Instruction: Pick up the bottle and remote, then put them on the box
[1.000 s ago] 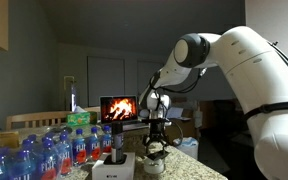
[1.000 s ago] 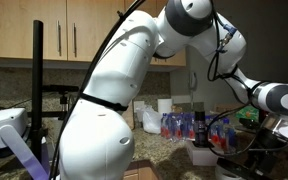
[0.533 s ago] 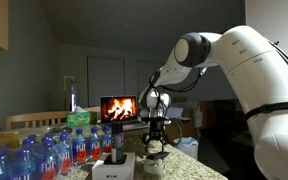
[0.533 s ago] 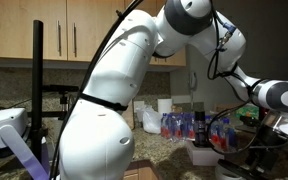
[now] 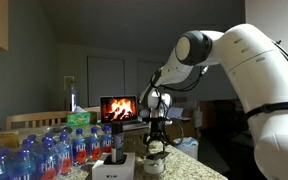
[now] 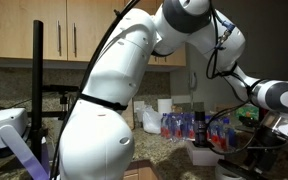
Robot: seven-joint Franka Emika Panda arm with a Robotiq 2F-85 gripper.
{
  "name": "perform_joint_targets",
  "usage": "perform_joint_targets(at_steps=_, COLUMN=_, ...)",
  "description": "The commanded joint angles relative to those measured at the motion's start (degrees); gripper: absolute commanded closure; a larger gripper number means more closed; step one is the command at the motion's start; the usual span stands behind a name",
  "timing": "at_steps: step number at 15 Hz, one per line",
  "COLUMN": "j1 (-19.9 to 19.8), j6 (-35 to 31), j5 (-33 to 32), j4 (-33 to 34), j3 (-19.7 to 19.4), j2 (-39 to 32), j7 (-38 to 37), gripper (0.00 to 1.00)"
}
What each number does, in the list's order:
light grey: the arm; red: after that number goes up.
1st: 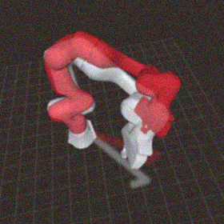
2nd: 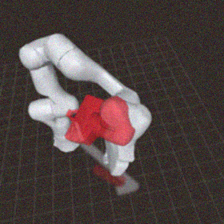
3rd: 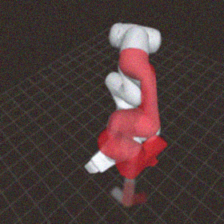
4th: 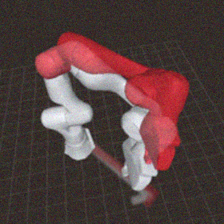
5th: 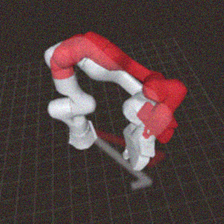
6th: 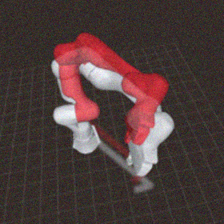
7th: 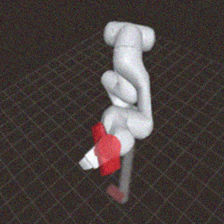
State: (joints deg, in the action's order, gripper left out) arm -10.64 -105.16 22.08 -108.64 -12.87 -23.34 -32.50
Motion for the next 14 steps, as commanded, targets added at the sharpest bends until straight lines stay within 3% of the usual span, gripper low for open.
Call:
perform_joint_targets(at_steps=1, j1=-1.09, j6=-0.45, j5=2.11, j4=-4.54, j3=0.12, j2=3.08, j7=2.06, gripper=0.0)
perform_joint_targets(at_steps=4, j1=-1.43, j6=-0.09, j5=2.22, j4=-4.95, j3=-0.07, j2=2.92, j7=1.96, gripper=0.0)
perform_joint_targets(at_steps=5, j1=-1.48, j6=0.04, j5=2.15, j4=-4.94, j3=-0.2, j2=2.85, j7=1.76, gripper=0.25)
perform_joint_targets(at_steps=7, j1=-1.68, j6=0.4, j5=1.99, j4=-4.4, j3=-0.4, j2=2.36, j7=1.8, gripper=0.32)
perform_joint_targets(at_steps=14, j1=-1.98, j6=0.71, j5=1.23, j4=-3.71, j3=-0.79, j2=2.29, j7=1.65, gripper=0.8)
